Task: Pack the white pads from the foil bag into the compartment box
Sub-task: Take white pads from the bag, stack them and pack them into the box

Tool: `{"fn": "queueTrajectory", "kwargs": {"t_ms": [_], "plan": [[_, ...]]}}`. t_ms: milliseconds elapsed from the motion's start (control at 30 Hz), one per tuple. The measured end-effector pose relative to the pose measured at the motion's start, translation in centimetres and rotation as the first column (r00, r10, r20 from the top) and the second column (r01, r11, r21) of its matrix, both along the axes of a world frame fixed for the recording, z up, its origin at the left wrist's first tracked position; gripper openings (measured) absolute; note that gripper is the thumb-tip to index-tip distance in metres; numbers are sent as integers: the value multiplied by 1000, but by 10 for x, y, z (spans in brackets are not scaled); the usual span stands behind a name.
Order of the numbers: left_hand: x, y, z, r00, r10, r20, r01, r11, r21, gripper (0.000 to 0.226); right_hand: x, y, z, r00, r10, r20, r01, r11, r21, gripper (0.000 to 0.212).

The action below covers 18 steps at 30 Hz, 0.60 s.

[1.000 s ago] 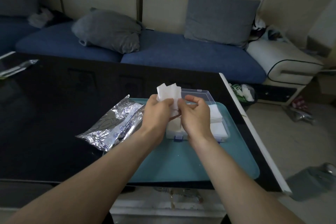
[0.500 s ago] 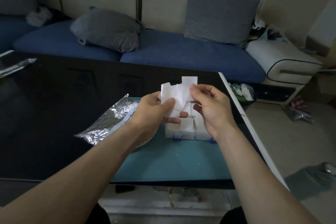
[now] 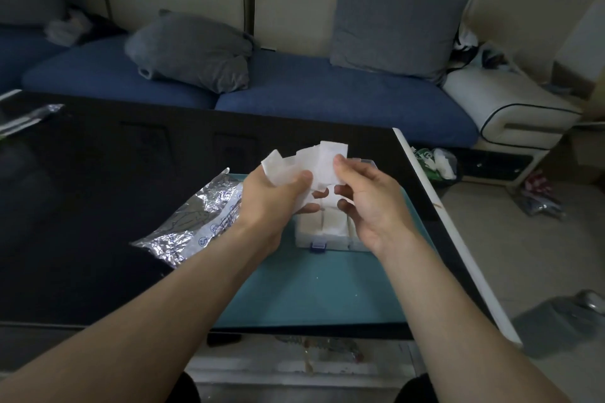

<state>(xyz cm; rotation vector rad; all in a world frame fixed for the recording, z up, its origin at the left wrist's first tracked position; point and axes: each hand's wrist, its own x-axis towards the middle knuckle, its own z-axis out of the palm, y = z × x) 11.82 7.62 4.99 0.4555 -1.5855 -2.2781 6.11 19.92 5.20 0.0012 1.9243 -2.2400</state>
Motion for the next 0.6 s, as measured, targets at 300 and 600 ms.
{"fn": "queueTrajectory", "kwargs": {"t_ms": [300, 600], "plan": [[2, 0, 6, 988, -157, 3, 157, 984, 85, 17, -3, 0, 1, 995, -103, 12, 104, 993, -50, 10], [6, -8, -1, 987, -158, 30, 161, 977, -138, 14, -5, 18, 5, 988, 127, -91, -108, 975, 195, 10]]}}
